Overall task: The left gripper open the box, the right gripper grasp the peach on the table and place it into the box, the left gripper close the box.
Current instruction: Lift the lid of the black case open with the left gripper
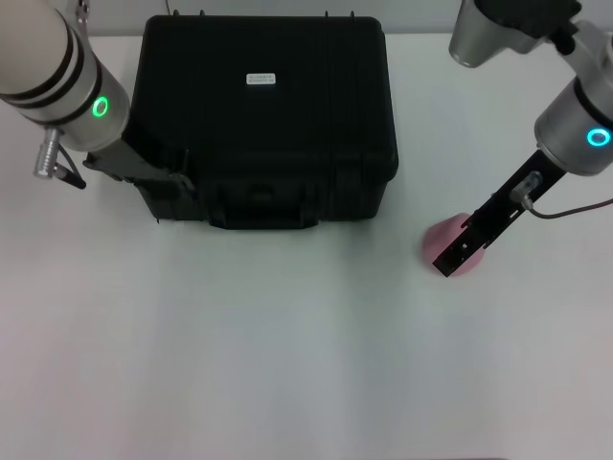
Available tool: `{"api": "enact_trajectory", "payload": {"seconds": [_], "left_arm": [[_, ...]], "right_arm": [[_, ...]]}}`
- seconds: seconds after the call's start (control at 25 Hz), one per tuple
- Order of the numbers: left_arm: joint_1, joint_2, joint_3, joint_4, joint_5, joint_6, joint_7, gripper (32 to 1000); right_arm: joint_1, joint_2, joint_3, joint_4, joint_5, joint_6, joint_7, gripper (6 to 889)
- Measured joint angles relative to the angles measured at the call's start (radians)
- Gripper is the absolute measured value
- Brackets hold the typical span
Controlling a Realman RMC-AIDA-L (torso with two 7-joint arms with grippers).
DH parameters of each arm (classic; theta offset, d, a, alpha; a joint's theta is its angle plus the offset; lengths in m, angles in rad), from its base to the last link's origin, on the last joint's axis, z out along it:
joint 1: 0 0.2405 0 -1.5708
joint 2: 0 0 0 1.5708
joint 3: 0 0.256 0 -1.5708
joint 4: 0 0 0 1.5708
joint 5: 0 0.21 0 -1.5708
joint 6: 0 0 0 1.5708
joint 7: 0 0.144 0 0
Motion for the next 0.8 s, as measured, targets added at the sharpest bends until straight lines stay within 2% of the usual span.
{"api": "enact_trajectory", "payload": {"seconds": [0.16,0.48,0.8], "left_arm": [[-0.002,-0.0012,0.0,0.0,0.017,-0.003,-0.002,490],[-0.001,-0.0008,0.0,0.009,0.012,-0.007,0.005,390],[-0.002,-0.0008,0.0,0.01,0.011,-0.012,0.006,382]], "right_arm": [[0.0,0.0,-0.001,0.0,0.0,0.0,0.0,858],[0.0,0.0,0.0,0.0,0.0,0.0,0.0,858],[0.003,0.0,-0.001,0.0,0.0,0.0,0.0,858]]}}
